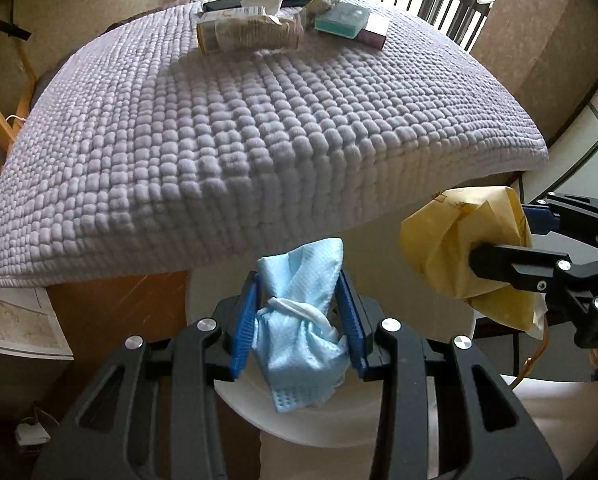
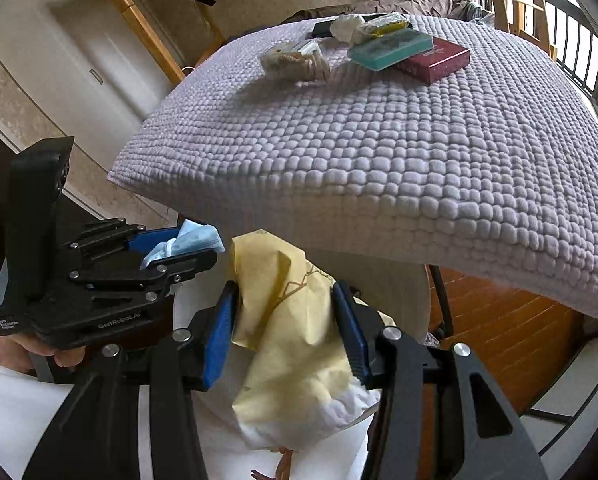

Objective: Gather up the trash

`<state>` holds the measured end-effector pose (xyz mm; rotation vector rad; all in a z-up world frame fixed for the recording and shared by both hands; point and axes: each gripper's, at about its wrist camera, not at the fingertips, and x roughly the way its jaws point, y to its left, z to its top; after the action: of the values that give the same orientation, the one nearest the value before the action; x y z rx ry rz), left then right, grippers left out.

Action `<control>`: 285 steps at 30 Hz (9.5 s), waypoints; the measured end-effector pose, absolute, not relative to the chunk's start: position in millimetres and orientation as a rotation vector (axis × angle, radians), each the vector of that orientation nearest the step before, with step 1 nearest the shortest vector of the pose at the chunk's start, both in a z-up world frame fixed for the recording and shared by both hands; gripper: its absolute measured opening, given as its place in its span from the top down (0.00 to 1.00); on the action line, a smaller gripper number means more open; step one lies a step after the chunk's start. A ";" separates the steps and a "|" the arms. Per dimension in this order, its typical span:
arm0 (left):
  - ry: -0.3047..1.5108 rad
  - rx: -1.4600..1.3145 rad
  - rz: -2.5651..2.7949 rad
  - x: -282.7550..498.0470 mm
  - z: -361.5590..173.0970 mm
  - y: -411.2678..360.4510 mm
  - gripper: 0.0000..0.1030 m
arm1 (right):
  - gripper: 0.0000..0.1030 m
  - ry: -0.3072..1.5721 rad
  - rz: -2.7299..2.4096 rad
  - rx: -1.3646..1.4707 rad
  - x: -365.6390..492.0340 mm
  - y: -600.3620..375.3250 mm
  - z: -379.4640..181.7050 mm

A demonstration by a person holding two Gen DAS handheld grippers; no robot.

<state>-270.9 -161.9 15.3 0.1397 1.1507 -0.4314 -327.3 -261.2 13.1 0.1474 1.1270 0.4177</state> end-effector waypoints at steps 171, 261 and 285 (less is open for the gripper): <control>0.956 0.013 -0.317 -99.6 -16.0 -190.1 0.26 | 0.13 0.981 0.282 0.053 -172.8 -282.4 13.8; 1.040 0.106 -0.361 -230.2 6.0 -168.4 0.26 | 0.13 1.007 0.325 0.121 -314.0 -262.2 43.2; 1.089 0.133 -0.384 -246.5 -3.9 -169.2 0.26 | 0.13 1.051 0.346 0.122 -331.3 -255.1 32.0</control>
<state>-246.5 -169.2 -3.9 0.1329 1.0891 -0.3836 -331.3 -255.1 32.0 0.1217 1.0511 0.3465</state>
